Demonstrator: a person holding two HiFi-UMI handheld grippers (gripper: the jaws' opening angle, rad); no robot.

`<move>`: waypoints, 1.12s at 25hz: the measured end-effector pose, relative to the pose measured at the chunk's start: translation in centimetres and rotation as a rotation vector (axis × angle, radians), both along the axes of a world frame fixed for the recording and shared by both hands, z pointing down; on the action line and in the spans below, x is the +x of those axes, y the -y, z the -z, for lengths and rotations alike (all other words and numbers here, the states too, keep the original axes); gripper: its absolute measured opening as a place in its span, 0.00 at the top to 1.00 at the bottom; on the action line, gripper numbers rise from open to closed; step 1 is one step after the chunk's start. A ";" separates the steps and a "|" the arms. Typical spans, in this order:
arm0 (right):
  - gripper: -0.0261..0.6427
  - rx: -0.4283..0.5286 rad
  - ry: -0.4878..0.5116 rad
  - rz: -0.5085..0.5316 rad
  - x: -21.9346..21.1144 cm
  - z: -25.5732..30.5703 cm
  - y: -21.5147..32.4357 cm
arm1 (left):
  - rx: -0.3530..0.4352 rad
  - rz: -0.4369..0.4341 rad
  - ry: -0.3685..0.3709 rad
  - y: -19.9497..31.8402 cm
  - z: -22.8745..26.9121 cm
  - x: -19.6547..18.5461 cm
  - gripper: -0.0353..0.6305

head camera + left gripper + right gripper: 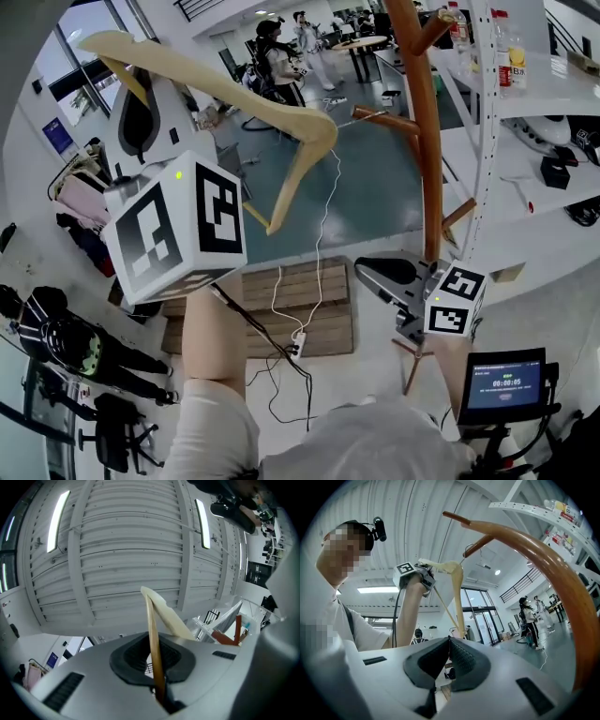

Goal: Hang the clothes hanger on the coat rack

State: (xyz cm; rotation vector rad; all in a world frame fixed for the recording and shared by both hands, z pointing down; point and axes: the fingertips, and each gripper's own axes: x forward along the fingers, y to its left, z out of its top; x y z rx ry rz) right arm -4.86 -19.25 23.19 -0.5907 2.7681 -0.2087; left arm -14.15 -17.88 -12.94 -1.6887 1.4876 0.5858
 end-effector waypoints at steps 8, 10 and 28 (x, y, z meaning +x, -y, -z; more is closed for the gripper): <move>0.94 -0.051 0.006 -0.036 1.1 -1.9 -0.7 | -0.082 -0.164 -0.032 -1.4 -7.0 0.6 0.94; 0.94 -0.061 0.001 -0.048 1.5 -2.5 -0.6 | -0.093 -0.196 -0.070 -1.1 -8.9 0.3 0.94; 0.94 -0.103 -0.001 -0.076 -1.3 -6.0 -5.3 | -0.278 -0.410 -0.101 -4.7 -22.3 -0.1 0.94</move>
